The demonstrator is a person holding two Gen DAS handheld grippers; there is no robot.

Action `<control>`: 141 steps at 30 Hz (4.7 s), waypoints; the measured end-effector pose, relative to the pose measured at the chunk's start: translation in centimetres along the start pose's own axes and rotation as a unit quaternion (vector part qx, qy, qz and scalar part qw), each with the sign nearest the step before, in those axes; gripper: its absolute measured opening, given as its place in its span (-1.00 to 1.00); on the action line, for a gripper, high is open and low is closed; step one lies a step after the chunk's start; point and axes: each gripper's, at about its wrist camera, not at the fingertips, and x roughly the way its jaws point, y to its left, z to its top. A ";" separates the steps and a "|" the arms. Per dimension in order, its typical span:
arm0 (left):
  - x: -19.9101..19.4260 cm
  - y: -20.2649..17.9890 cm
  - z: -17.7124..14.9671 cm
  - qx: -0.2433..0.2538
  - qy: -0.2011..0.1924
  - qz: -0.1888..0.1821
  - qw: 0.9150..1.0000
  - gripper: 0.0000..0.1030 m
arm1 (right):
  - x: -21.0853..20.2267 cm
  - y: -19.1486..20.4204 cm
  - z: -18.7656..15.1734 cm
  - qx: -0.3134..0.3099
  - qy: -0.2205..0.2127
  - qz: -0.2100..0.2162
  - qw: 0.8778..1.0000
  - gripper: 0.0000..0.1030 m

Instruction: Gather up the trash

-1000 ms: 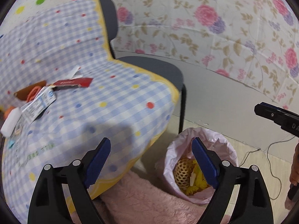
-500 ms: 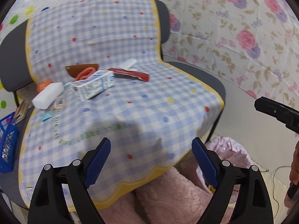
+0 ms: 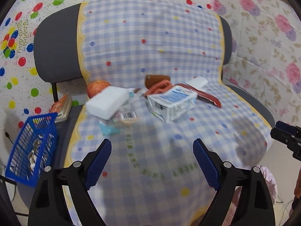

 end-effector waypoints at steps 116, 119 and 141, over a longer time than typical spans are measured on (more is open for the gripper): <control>-4.4 -26.8 -9.9 0.222 0.056 -0.270 0.935 -0.45 | -13.3 -10.8 -15.3 0.159 0.012 -0.159 0.974 -0.96; -3.6 -28.1 -10.5 0.237 0.074 -0.276 0.929 -0.44 | -13.1 -12.0 -17.0 0.180 0.028 -0.177 0.967 -0.96; -1.3 -23.4 -9.4 0.169 0.100 -0.213 0.957 0.47 | -12.9 -14.0 -16.0 0.205 -0.003 -0.158 0.966 -0.27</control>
